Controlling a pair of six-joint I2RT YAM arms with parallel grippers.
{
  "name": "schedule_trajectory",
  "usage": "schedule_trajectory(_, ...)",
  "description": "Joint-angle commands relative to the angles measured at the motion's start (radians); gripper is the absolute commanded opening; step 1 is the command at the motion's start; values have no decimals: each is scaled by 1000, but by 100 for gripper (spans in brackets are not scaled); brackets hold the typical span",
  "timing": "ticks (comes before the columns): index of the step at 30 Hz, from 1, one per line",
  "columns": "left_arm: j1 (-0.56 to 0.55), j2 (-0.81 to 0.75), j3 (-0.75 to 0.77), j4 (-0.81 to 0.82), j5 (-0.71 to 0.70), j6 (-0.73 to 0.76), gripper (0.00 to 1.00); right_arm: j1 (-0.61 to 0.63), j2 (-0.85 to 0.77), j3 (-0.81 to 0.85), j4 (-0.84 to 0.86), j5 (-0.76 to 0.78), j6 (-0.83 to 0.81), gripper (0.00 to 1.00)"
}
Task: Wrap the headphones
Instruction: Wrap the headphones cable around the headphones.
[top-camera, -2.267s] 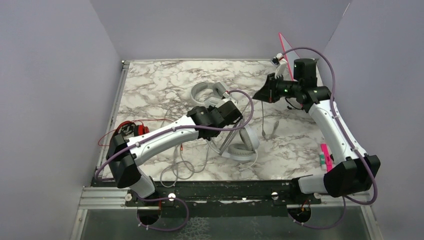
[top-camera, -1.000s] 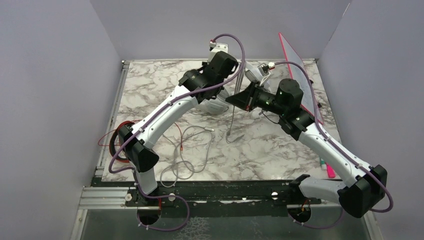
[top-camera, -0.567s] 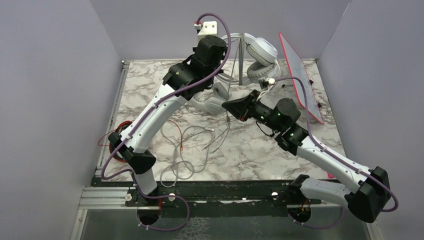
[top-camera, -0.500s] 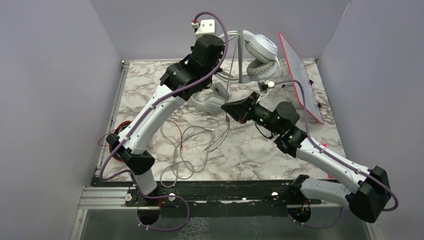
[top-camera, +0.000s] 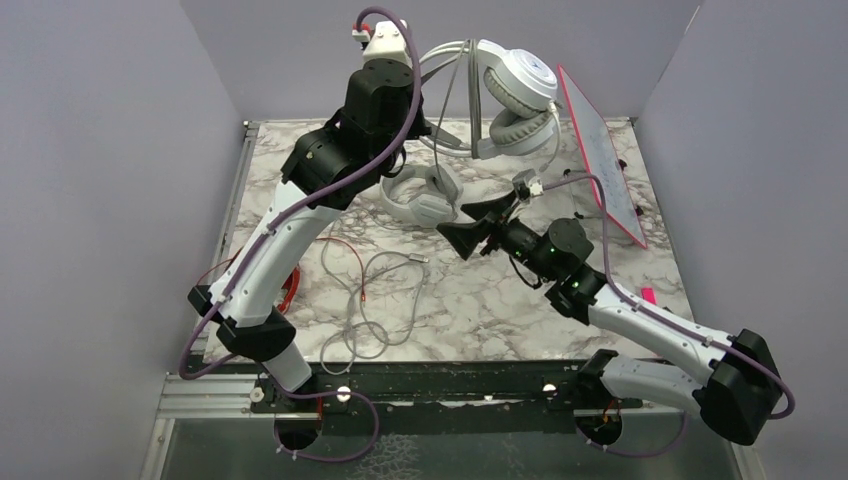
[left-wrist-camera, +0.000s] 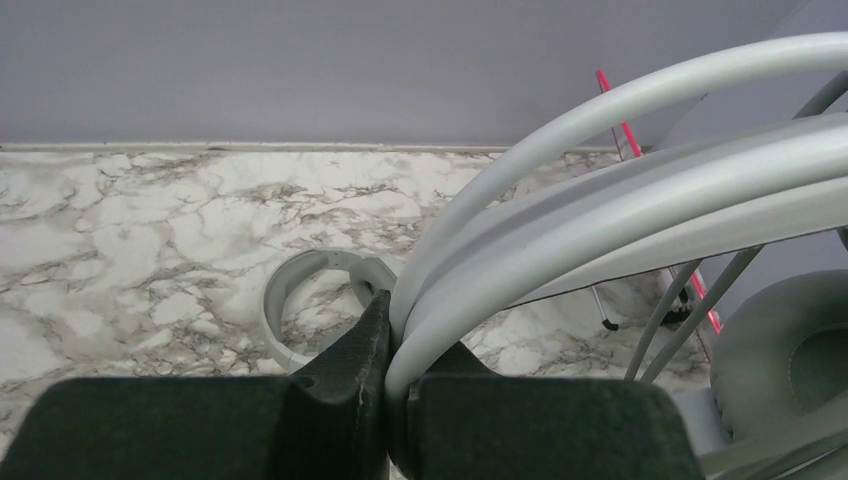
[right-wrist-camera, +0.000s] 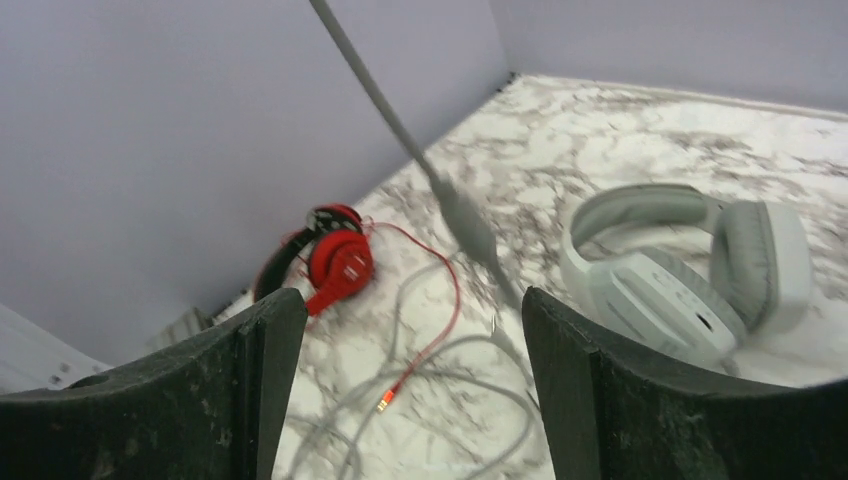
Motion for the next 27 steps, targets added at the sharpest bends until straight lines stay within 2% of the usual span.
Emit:
schedule_trajectory(1,-2,-68,45,110,29,-19,0,5,-35,-88,-18,58,-108,87)
schedule_trajectory(5,-2,-70,51,109,21,-11,0,-1,-57,-135,9,33,-129,93)
schedule_trajectory(8,-2,-70,60,103,25,-6,0,-58,-16,-161,94,-117,-113,99)
schedule_trajectory(13,-2,-72,63,99,37,-12,0,-92,105,-141,266,-240,-149,99)
schedule_trajectory(17,-2,-74,66,100,57,-24,0,-92,213,-86,358,-313,-129,95)
schedule_trajectory(23,-1,-89,57,99,73,-34,0,-91,351,-96,574,-278,-63,81)
schedule_trajectory(25,-2,-94,56,100,76,-33,0,-90,380,-80,605,-287,-50,66)
schedule_trajectory(27,-2,-99,58,99,73,-32,0,-91,399,-67,634,-306,-26,46)
